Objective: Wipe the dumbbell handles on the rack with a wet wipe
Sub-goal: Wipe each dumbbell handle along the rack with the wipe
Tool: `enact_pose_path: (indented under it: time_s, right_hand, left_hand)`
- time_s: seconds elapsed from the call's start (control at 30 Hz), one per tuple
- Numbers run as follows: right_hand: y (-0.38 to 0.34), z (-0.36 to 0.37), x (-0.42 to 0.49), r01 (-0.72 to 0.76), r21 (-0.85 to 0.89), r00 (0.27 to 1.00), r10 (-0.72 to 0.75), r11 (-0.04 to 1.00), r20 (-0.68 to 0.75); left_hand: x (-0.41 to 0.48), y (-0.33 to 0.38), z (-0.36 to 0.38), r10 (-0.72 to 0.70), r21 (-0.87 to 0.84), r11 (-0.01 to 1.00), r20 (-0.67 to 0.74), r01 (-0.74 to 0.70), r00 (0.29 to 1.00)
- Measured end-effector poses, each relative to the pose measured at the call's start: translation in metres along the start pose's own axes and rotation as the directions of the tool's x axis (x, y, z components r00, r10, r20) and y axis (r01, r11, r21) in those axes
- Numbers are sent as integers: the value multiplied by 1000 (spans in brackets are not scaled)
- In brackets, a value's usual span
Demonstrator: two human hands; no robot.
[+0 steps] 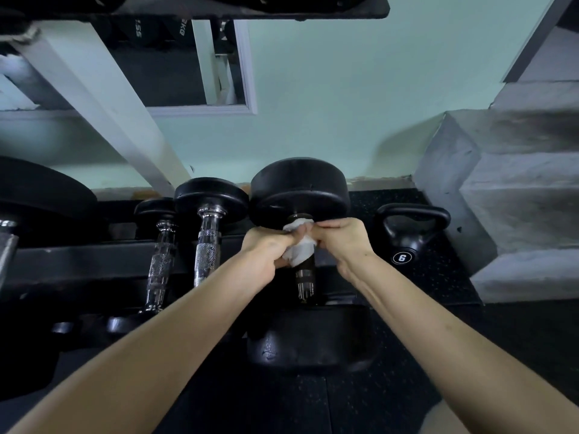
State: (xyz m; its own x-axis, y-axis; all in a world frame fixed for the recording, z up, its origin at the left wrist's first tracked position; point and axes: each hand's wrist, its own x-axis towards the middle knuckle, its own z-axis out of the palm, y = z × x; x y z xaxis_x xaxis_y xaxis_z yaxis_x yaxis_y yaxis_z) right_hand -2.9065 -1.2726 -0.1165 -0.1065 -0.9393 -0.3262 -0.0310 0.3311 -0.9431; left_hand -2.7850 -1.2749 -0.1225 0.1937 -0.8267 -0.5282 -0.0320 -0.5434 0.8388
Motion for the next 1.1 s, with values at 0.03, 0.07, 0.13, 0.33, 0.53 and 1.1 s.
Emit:
enact_pose_path:
  time_s: [0.03, 0.07, 0.13, 0.33, 0.53, 1.1]
  right_hand:
    - [0, 0, 1, -5, 0, 1000, 5, 1000, -2]
    - [1, -1, -1, -11, -15, 1000, 12, 1000, 14]
    - [5, -6, -7, -16, -41, 997, 19, 999, 75]
    - [20, -25, -21, -29, -208, 980, 69, 978, 189]
    - [13, -38, -34, 71, -369, 960, 37, 927, 278]
    - [1, -39, -36, 429, -278, 896, -365, 860, 253]
  left_hand:
    - [-1, -1, -1, 18, -11, 1000, 16, -18, 1000]
    - [-2, -1, -1, 27, 7, 1000, 31, -27, 999]
    - [-2, -3, -2, 24, 86, 996, 47, -28, 999]
    - [-6, -11, -3, 11, 278, 960, 96, -37, 995]
    - [-34, -12, -20, 123, 433, 886, 124, -165, 985]
    - [-63, 28, -29, 124, 27, 989, 395, -146, 910]
